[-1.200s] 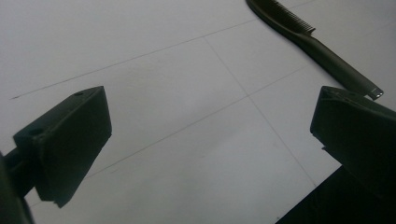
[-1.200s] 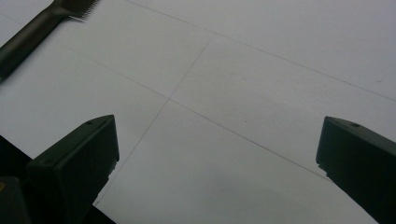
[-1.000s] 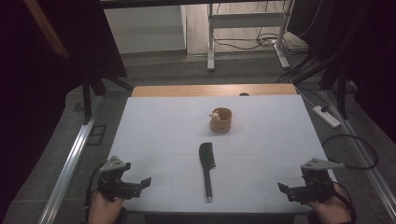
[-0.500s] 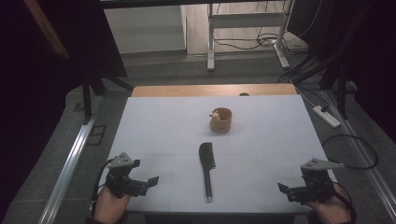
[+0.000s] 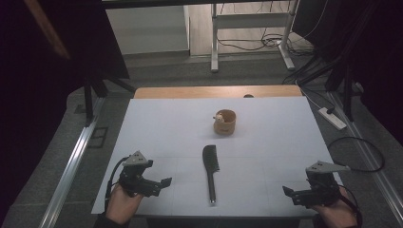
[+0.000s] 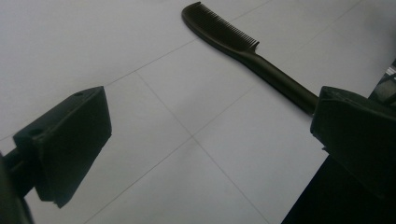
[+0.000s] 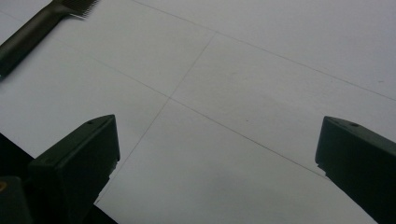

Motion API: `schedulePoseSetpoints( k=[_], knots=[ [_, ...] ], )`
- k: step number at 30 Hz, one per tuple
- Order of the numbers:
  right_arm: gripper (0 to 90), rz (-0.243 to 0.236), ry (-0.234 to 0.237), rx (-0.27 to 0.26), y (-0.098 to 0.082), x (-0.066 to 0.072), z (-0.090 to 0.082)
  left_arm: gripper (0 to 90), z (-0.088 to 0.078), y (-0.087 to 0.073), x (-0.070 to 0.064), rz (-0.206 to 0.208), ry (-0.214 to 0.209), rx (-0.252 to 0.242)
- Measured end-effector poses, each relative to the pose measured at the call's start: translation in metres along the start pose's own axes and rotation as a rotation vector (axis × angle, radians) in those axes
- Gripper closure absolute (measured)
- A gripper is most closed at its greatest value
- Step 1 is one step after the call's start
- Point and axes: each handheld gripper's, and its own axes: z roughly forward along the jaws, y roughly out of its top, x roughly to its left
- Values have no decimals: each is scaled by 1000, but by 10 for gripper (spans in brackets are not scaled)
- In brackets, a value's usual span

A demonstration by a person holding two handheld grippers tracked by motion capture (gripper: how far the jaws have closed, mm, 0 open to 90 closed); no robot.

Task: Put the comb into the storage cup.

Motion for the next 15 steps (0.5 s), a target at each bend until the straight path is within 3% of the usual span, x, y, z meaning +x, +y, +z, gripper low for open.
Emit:
schedulePoseSetpoints(
  k=[15],
  knots=[
    [2,-3,2,3,0,0,1,0,25,24,-11,56,-36,51]
  ],
)
